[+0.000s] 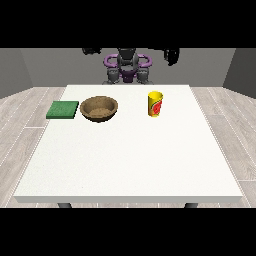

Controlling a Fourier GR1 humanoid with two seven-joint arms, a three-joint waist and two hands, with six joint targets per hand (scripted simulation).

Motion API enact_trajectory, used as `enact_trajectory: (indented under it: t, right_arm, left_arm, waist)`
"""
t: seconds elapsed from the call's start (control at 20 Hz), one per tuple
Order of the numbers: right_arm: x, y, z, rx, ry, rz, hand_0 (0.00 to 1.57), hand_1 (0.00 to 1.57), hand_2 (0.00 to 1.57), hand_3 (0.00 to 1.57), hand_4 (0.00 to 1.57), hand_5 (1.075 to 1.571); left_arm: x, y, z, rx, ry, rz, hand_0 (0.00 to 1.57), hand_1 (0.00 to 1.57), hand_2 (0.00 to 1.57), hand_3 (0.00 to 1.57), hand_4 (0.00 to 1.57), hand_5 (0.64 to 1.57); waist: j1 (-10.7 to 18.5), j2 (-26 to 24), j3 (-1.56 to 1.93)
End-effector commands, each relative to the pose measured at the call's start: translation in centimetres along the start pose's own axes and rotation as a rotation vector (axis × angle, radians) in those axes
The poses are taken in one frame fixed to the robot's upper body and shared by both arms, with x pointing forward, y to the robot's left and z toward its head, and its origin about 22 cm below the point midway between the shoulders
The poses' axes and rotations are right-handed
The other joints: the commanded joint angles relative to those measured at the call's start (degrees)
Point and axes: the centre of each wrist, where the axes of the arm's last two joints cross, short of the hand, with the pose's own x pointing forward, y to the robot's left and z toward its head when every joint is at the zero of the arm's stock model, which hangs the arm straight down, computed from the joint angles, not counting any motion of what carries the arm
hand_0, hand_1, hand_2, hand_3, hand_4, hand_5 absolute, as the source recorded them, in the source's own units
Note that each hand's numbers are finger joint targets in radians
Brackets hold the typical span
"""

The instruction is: Pick the cup and pour the ball into the bowl, then pick the bowl and place it on the pad

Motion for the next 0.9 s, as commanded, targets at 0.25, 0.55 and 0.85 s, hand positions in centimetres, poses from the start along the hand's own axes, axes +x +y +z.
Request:
enact_trajectory:
  t: [0.25, 0.55, 0.85]
  right_arm:
    - [2.4, -3.1, 0.5, -0.018, -0.084, 0.027, 0.0, 0.0, 0.0, 0.0, 0.0, 1.568]
    - [3.6, -5.7, 0.6, -0.042, -0.019, 0.007, 0.0, 0.0, 0.0, 0.0, 0.0, 1.569]
    - [2.9, -6.5, 1.1, -0.027, -0.027, 0.013, 0.0, 0.0, 0.0, 0.0, 0.0, 1.567]
  left_arm:
    - [-8.8, 4.1, 4.7, 0.075, 0.011, -0.045, 0.0, 0.0, 0.0, 0.0, 0.0, 1.405]
    - [-12.6, 5.3, 6.8, 0.04, 0.089, -0.021, 0.0, 0.0, 0.0, 0.0, 0.0, 1.409]
    - [-15.7, 2.9, 6.1, 0.069, 0.096, -0.014, 0.0, 0.0, 0.0, 0.0, 0.0, 1.443]
  waist:
    - [-2.0, 4.8, -0.05]
    - [-0.6, 0.2, -0.04]
    - [-2.0, 1.2, -0.03]
